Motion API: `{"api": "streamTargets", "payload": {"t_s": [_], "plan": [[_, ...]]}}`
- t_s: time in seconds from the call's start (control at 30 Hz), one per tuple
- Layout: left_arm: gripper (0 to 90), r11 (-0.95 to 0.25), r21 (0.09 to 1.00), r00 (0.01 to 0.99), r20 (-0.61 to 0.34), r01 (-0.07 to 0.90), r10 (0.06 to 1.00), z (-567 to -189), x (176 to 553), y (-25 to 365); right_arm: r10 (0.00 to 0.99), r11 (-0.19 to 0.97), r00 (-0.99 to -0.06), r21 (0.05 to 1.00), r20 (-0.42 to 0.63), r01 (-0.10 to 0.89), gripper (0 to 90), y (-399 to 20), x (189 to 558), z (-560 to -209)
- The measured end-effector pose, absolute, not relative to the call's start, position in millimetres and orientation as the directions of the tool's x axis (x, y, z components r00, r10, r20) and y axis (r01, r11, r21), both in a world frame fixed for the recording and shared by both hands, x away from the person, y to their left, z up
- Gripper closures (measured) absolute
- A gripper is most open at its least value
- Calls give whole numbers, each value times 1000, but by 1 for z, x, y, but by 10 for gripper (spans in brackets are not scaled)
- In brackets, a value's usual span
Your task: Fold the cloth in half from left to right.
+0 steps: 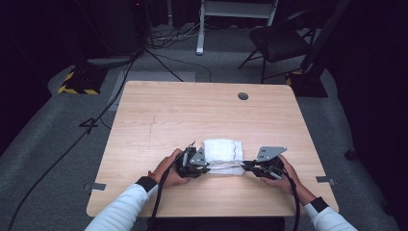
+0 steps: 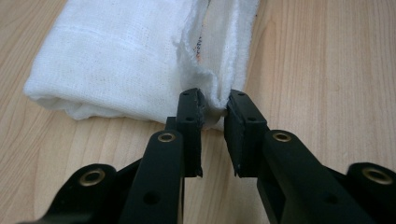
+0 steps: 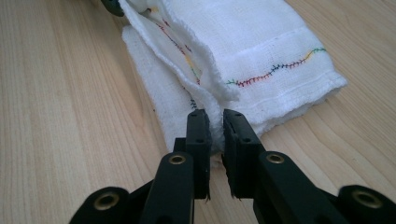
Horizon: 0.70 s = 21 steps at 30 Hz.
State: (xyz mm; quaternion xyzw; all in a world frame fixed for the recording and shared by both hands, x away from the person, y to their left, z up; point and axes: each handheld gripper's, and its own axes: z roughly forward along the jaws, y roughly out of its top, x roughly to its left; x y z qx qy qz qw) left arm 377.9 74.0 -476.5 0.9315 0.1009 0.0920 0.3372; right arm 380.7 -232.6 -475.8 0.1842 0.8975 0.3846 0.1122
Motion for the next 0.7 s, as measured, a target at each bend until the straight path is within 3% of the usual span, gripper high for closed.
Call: {"api": "streamTargets", "payload": {"t_s": [0.5,0.7], "plan": [[736,-749,644,958,88,155,275,-479,371,86,452,625,-890,735,-63,265,781,-248,376,-477],[684,-735,659,953,95,156,288,-475,371,88,467,618,-881,742,-81,260,740,-248,376,-474]]}}
